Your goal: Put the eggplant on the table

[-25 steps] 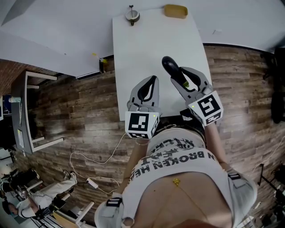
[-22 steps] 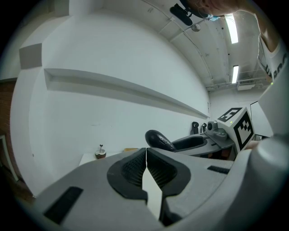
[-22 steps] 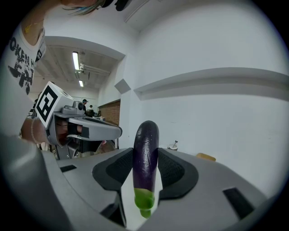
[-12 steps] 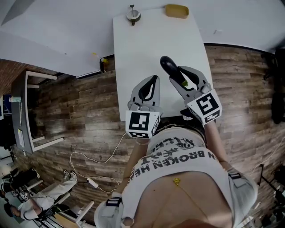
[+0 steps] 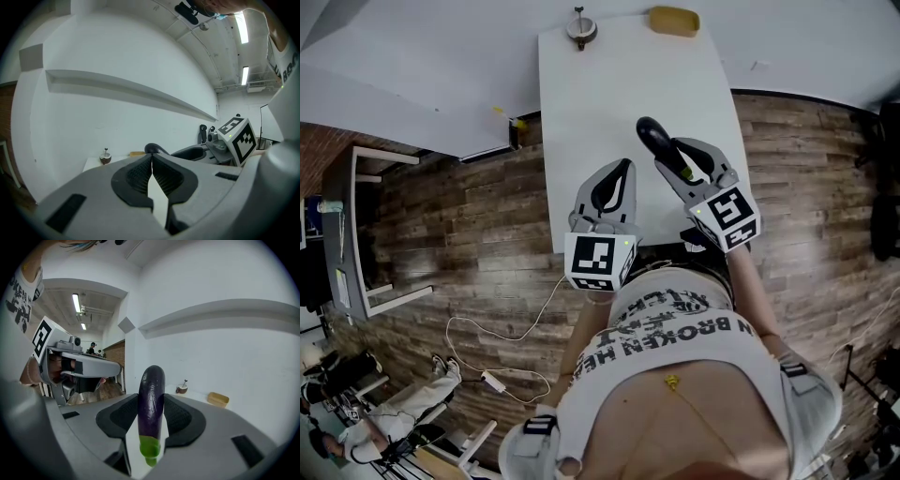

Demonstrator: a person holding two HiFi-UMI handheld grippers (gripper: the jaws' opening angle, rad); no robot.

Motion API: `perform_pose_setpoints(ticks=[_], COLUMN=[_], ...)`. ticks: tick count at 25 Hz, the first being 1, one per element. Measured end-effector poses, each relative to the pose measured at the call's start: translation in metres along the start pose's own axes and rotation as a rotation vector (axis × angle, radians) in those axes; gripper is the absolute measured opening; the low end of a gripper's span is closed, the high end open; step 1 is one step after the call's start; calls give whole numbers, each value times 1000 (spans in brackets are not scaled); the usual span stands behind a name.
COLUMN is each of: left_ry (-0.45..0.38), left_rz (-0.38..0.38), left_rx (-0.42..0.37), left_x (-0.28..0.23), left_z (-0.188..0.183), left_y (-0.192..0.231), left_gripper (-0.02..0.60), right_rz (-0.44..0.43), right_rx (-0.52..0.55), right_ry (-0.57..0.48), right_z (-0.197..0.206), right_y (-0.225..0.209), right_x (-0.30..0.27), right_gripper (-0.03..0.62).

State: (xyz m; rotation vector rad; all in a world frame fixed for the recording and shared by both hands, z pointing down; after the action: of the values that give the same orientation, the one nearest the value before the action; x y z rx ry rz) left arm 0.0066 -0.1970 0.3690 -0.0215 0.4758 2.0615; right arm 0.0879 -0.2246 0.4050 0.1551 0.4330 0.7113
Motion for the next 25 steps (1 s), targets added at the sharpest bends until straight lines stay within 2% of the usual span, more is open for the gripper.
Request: perform_pose_setpoints(ticks=[13,25], left_ry=[9,32], left_rz=[-36,-65], left_rx=[11,35], left_x=[10,18], left_z=[5,11], left_y=[13,28], left_gripper=[6,6], right_rz=[-92,-182], right_rx=[-6,79], right_ry=[117,264], right_z=[46,92], right_y=[23,42], right_x=[-36,-60], right_gripper=[170,172])
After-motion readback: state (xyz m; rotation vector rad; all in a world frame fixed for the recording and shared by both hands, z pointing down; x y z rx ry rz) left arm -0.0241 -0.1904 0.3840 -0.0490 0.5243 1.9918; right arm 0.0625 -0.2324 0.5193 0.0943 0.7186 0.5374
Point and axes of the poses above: the fingertips, and each gripper's own axes: x backward along the fingers, y to its left, z out of its underside, the point moved 2 cm from there along x, backward along the fingers, and after that the axes turned 15 degrees about x, right-handed, at the moved point
